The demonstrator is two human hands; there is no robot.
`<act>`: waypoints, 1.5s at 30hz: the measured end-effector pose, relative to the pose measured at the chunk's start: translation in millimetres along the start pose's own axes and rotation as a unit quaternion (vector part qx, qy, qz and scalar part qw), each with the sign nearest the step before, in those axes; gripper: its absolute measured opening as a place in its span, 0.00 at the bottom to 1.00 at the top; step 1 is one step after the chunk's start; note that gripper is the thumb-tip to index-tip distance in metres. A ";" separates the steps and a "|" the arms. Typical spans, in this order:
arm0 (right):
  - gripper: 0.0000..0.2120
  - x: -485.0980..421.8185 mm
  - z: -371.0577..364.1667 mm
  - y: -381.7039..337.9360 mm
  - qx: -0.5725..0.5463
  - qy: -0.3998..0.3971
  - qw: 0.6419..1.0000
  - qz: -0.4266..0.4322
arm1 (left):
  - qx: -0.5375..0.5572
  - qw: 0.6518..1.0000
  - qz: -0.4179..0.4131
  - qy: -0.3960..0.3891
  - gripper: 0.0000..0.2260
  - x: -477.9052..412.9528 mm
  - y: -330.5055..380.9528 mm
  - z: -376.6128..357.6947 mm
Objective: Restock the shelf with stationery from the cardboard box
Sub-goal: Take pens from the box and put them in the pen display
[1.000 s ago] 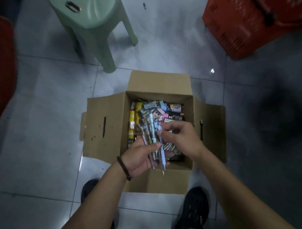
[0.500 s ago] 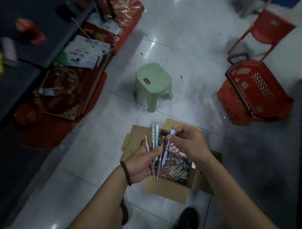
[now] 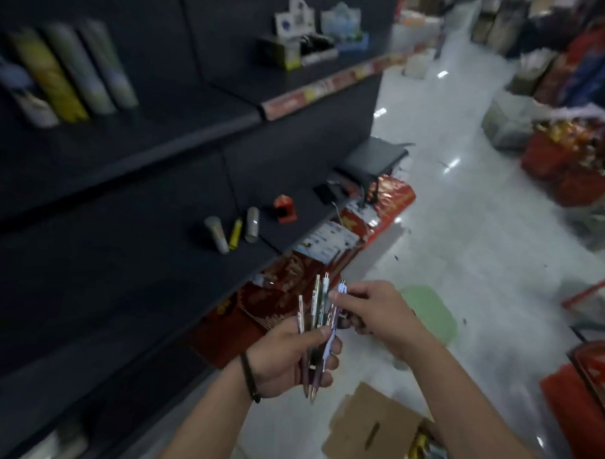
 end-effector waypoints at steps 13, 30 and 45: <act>0.11 -148.7 -218.5 -241.1 0.012 -0.217 0.956 0.199 | -0.020 0.951 -0.221 0.216 0.10 209.3 200.3 111.2; 0.14 -220.8 -441.2 -426.2 0.052 -0.212 0.892 0.396 | -0.067 0.801 -0.374 0.463 0.10 455.6 283.3 285.0; 0.06 -358.0 -667.5 -498.8 0.225 -0.016 0.854 0.469 | 0.041 0.833 -0.463 0.300 0.16 615.9 347.5 453.2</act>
Point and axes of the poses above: each hand's wrist, its own x-axis away from the middle knuckle, its own z-axis out of the back of the hand, y = z × x, the point moved 10 cm from there along -x, towards the middle knuckle, and after that the axes turned 11 degrees about -y, right-handed, at the moved point
